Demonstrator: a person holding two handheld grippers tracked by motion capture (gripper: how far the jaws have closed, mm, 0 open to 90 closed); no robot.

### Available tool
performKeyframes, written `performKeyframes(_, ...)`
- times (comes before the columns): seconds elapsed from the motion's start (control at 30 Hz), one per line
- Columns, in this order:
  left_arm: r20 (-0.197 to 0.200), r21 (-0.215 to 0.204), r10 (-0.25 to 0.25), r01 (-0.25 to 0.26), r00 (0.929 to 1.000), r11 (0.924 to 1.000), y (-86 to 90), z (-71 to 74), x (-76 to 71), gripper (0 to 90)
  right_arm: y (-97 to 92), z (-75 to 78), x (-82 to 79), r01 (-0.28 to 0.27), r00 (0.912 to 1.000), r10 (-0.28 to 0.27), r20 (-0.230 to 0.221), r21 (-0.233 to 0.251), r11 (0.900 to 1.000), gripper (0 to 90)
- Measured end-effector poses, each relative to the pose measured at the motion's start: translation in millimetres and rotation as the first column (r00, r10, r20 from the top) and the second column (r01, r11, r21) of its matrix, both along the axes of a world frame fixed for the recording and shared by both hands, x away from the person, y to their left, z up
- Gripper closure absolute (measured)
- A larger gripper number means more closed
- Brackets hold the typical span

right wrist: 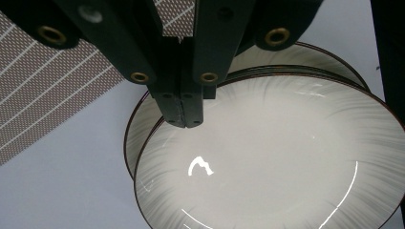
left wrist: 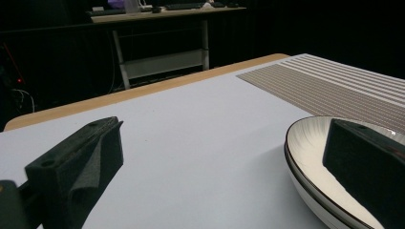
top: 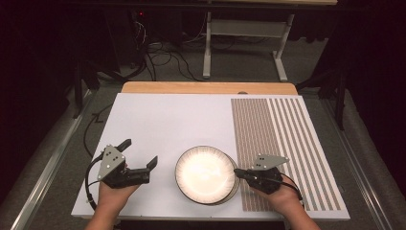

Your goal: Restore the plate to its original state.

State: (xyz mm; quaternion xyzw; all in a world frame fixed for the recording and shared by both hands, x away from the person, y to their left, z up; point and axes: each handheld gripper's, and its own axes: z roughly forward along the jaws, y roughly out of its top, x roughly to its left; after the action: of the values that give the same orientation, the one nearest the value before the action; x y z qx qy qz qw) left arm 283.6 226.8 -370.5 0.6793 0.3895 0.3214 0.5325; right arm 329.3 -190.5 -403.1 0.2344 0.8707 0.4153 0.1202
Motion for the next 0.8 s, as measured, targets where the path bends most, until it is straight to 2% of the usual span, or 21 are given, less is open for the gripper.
performKeyframes(0.63,-0.007,0.007,-0.009,0.009,0.9999,0.9999,-2.2,-1.7,0.8,0.7,-13.9,3.6,0.1,0.037,0.9993,-0.037,-0.006,0.029,0.9989,90.0)
performKeyframes(0.8,-0.015,0.009,-0.015,0.015,0.9998,0.9998,-3.1,-2.8,1.3,0.7,-18.0,6.7,-2.0,0.069,0.9976,-0.07,0.004,0.037,0.9969,90.0)
